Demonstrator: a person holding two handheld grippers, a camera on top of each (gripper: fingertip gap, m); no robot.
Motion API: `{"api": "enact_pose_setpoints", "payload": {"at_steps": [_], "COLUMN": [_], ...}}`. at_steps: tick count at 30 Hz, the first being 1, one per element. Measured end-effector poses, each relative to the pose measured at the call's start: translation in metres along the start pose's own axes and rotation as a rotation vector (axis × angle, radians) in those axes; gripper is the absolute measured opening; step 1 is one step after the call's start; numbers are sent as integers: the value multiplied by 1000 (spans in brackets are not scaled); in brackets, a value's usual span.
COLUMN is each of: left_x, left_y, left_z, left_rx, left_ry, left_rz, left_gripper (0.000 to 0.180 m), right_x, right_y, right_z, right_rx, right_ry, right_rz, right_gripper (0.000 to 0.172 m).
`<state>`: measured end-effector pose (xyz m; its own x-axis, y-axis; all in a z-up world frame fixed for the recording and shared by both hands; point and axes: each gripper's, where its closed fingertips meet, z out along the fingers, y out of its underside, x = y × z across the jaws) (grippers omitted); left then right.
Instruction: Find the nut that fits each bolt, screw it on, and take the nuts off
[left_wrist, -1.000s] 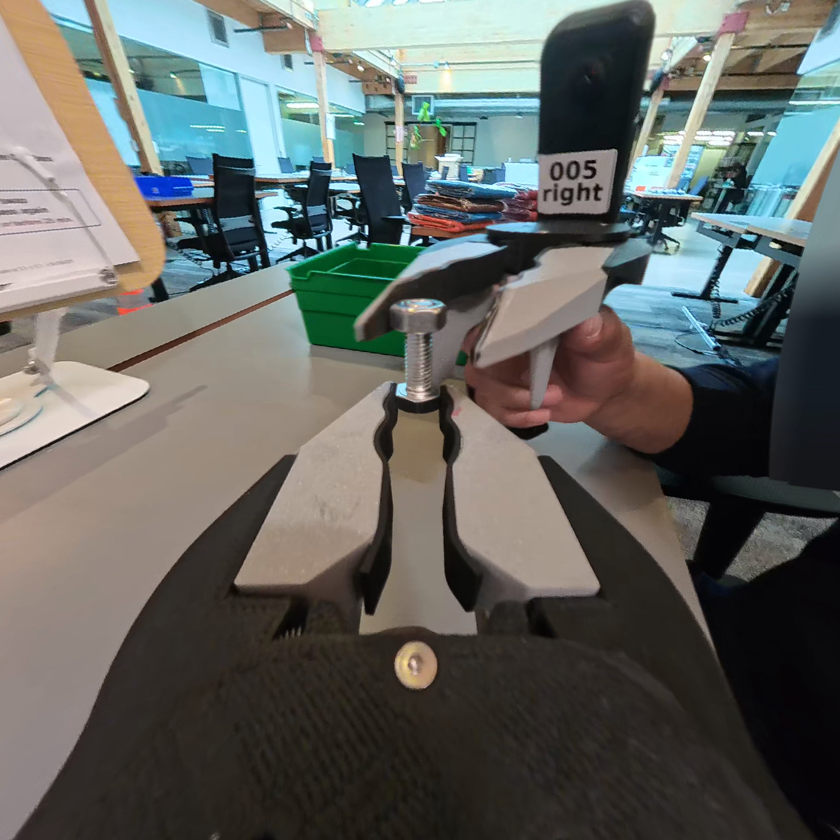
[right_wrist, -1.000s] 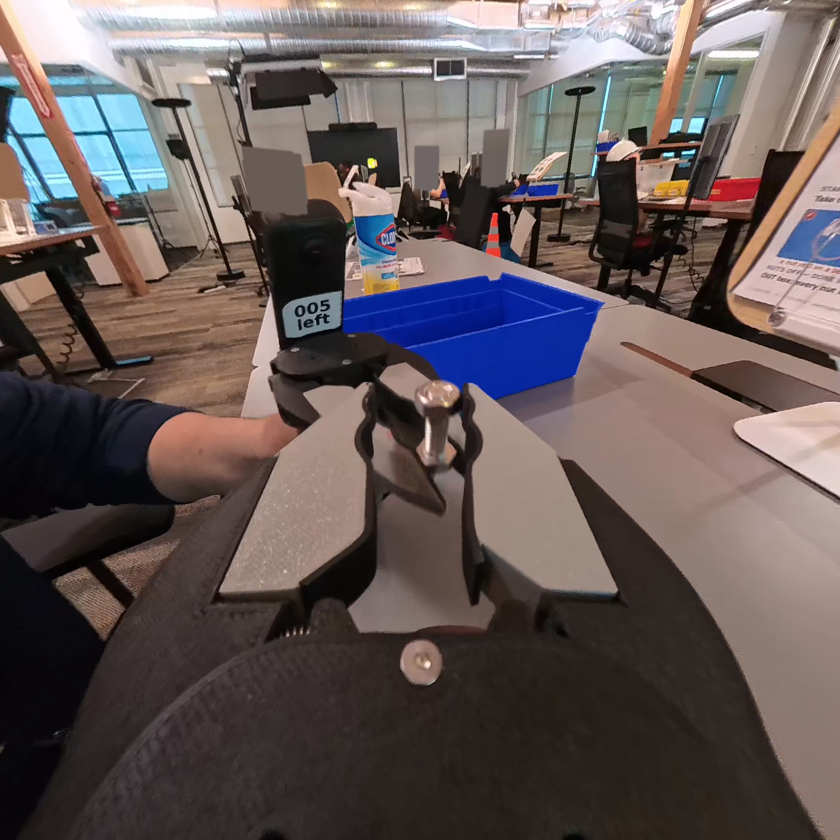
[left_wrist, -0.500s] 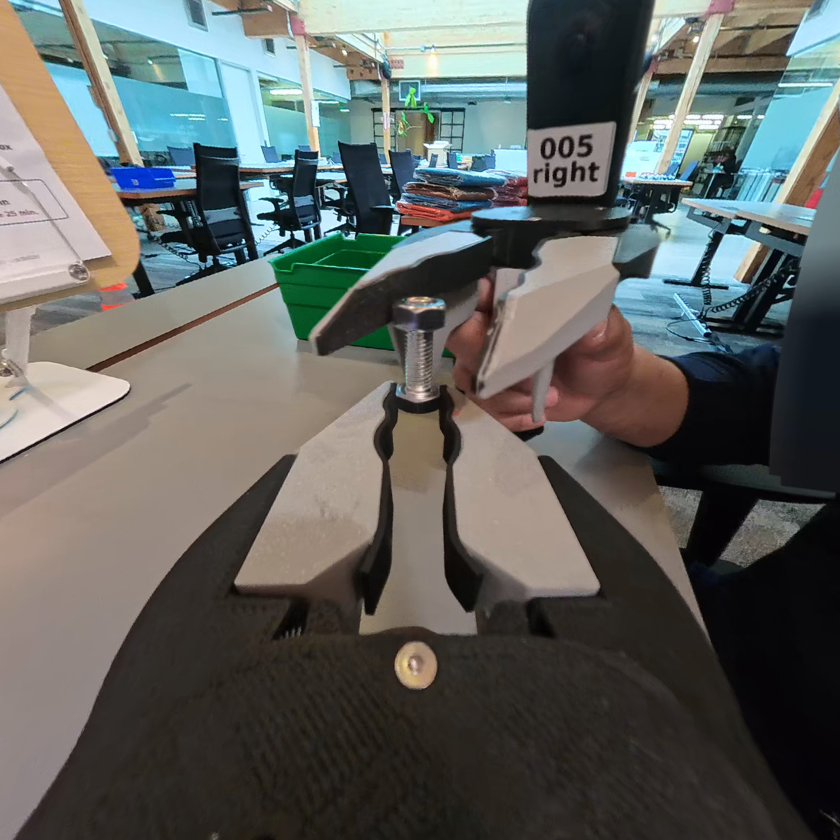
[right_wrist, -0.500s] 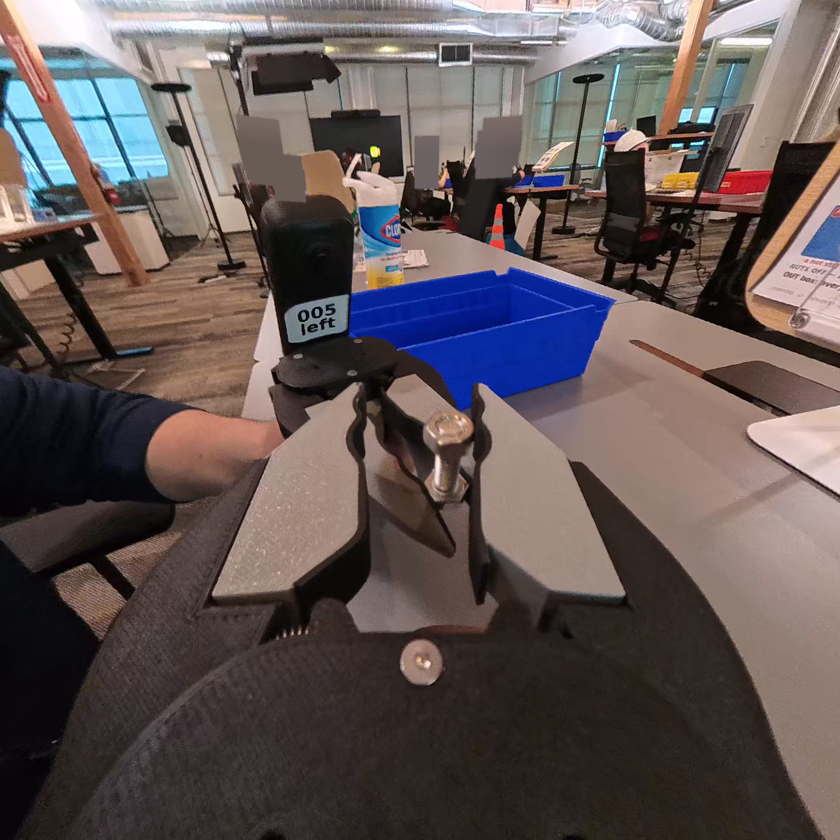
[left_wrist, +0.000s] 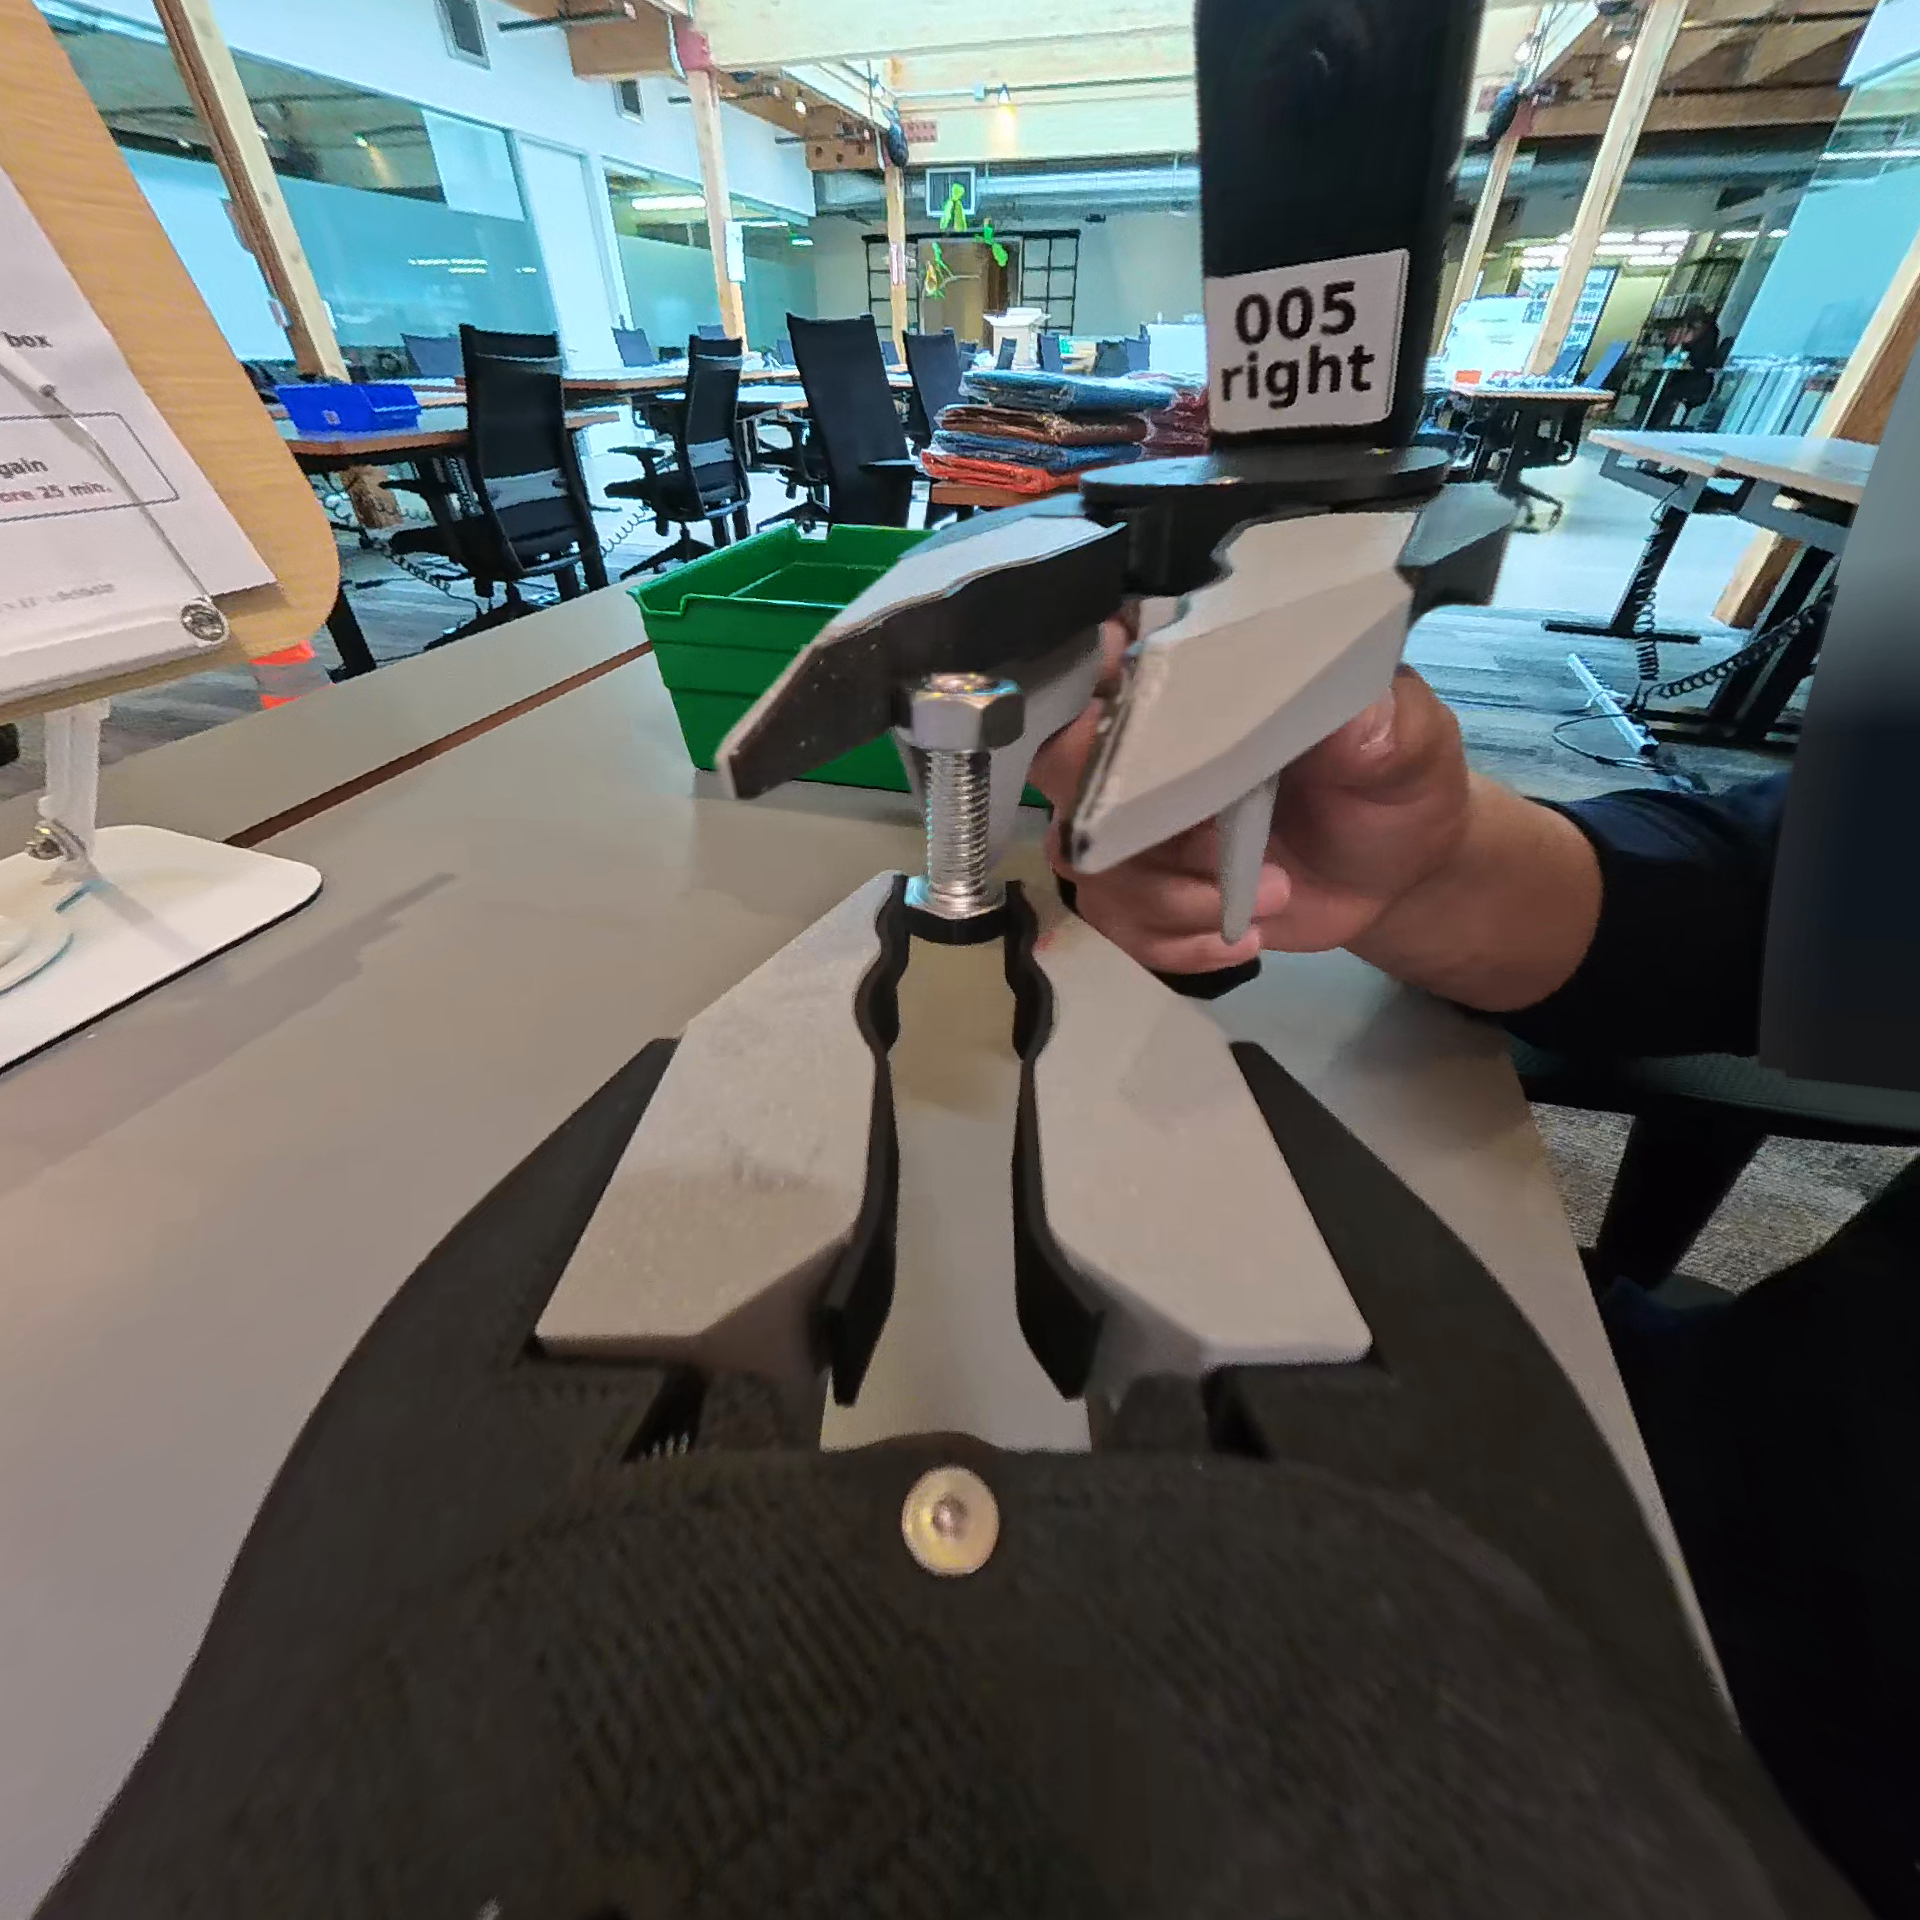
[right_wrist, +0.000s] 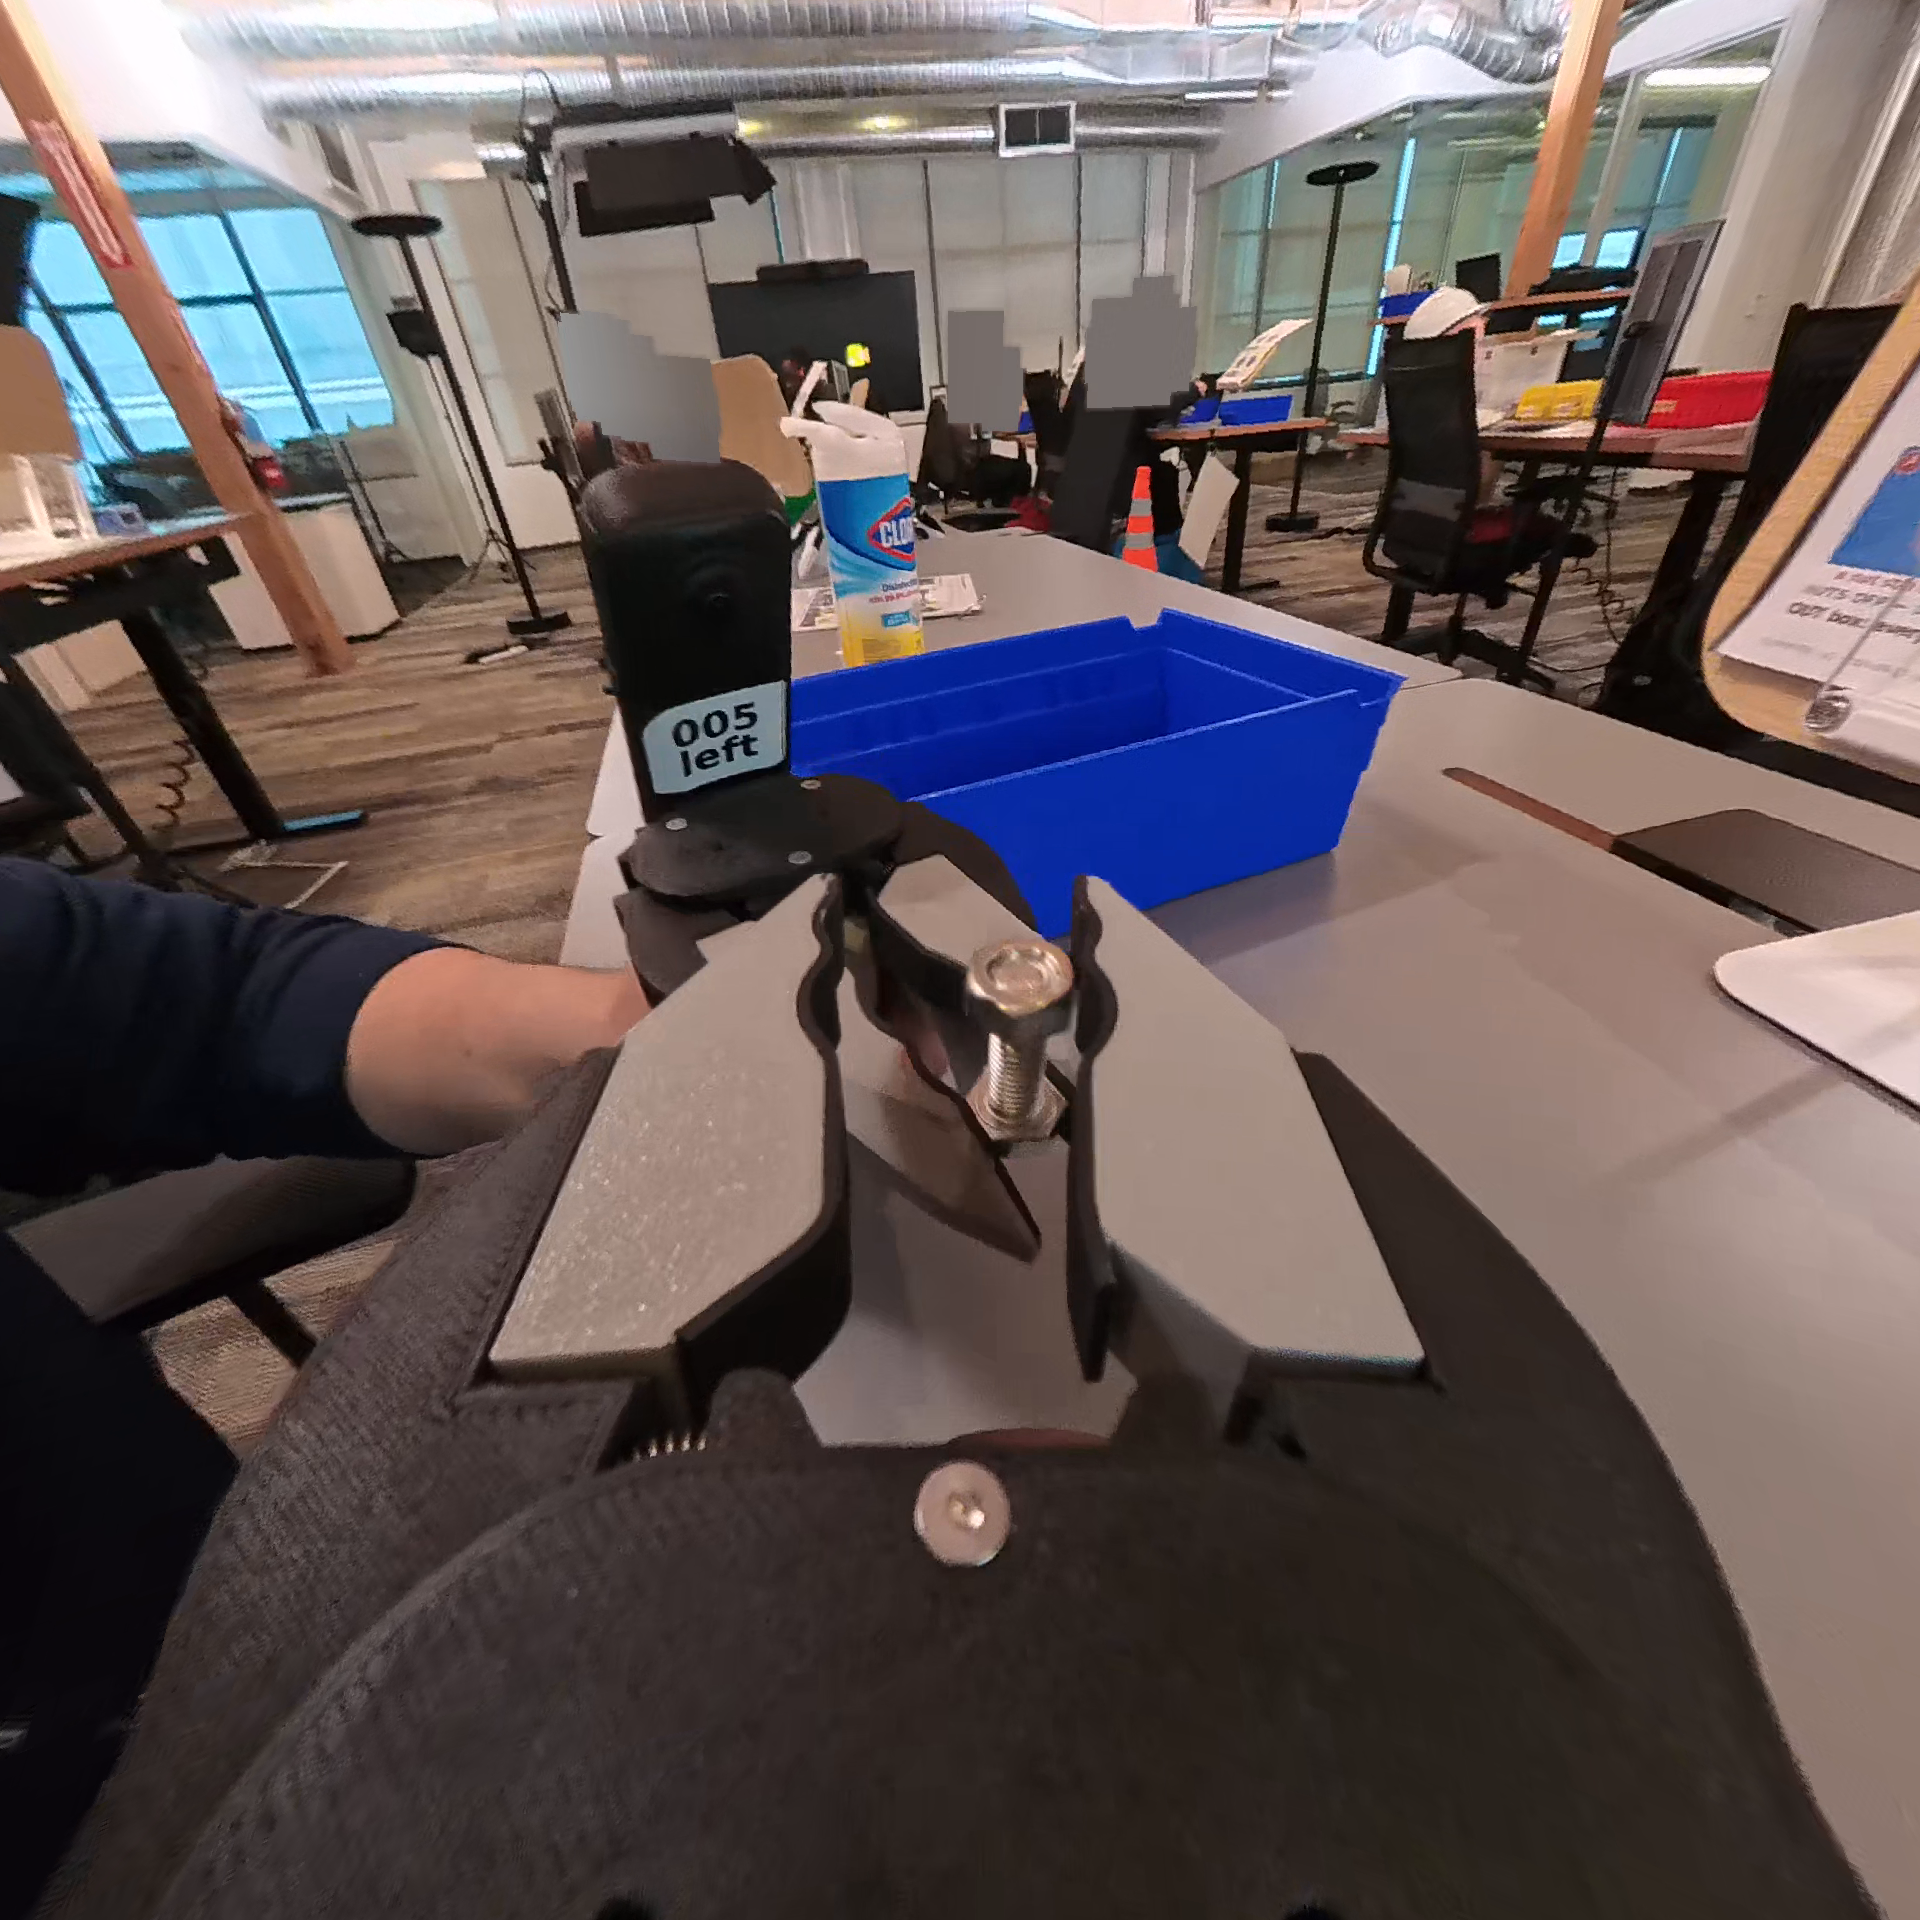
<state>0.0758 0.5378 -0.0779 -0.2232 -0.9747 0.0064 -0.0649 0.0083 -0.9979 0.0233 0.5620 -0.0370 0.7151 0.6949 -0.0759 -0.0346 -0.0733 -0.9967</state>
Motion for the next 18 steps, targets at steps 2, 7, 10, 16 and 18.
{"api": "enact_pose_setpoints", "payload": {"at_steps": [2, 7, 10, 16, 18], "left_x": [-6, -13, -2, -6, -11], "left_y": [-2, -4, -1, 1, -2], "left_z": [-4, -9, -1, -3, -7], "left_rx": [10, 27, 8, 5, 19], "left_ry": [-17, -33, 1, -10, -28], "left_rz": [-14, -40, -25, -31, -41], "left_gripper": [16, 16, 16, 16, 16], "right_x": [6, 14, 1, 7, 14], "right_y": [-3, -6, 1, 4, 2], "right_z": [-10, -24, -4, -10, -18], "right_rx": [24, 50, 8, -19, -1], "right_ry": [16, 16, -25, 33, 44], "right_rz": [2, 42, 47, -24, 3], "right_gripper": [36, 30, 41, 39, 38]}}
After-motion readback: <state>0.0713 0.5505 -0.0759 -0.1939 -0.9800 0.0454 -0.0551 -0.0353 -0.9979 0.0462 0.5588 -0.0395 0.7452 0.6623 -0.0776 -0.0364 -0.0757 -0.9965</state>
